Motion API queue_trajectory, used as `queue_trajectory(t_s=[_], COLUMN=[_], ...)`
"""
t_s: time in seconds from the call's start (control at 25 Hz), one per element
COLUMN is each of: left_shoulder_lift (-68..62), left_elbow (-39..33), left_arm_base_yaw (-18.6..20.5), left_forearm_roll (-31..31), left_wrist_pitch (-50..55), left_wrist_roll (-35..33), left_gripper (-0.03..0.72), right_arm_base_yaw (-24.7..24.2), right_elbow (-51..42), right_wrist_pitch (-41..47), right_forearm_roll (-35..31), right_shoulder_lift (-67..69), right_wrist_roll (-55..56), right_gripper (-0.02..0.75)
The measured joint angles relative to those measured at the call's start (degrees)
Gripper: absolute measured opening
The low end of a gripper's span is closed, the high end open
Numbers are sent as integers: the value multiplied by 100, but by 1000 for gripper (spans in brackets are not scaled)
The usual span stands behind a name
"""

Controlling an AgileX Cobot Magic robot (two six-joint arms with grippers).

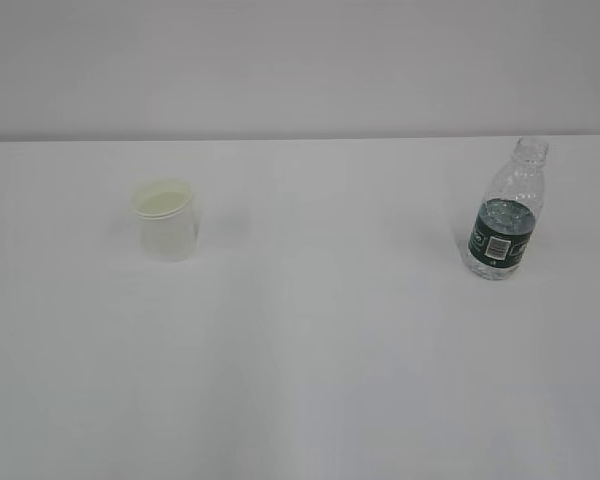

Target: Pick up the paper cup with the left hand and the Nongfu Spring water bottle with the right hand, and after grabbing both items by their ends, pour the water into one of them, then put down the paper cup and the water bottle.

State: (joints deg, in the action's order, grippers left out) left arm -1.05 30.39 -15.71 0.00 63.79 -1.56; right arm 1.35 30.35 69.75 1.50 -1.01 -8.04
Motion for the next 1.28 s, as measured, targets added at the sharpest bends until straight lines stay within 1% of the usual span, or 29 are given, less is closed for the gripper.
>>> queue_trajectory(t_s=[0.12,0.36,0.48,0.6,0.76,1.08,1.28], left_shoulder_lift=[0,0,0,0,0,0,0], left_elbow=[0,0,0,0,0,0,0], left_arm_base_yaw=[96,629,915,1072,1097,1097,1097], left_forearm_roll=[0,0,0,0,0,0,0], left_wrist_pitch=[0,0,0,-9,-9,-9,-9], left_wrist_roll=[0,0,0,0,0,0,0], left_gripper=[450,450,447,440,438,397,389], right_arm_base_yaw=[-79,-443,-508,-534,-534,-534,-534], right_elbow=[0,0,0,0,0,0,0], right_wrist_pitch=[-7,-14,-21,-21,-21,-21,-21], right_forearm_roll=[0,7,7,7,7,7,7], right_shoulder_lift=[0,0,0,0,0,0,0], right_wrist_roll=[0,0,0,0,0,0,0], right_gripper=[588,587,587,587,588,587,587])
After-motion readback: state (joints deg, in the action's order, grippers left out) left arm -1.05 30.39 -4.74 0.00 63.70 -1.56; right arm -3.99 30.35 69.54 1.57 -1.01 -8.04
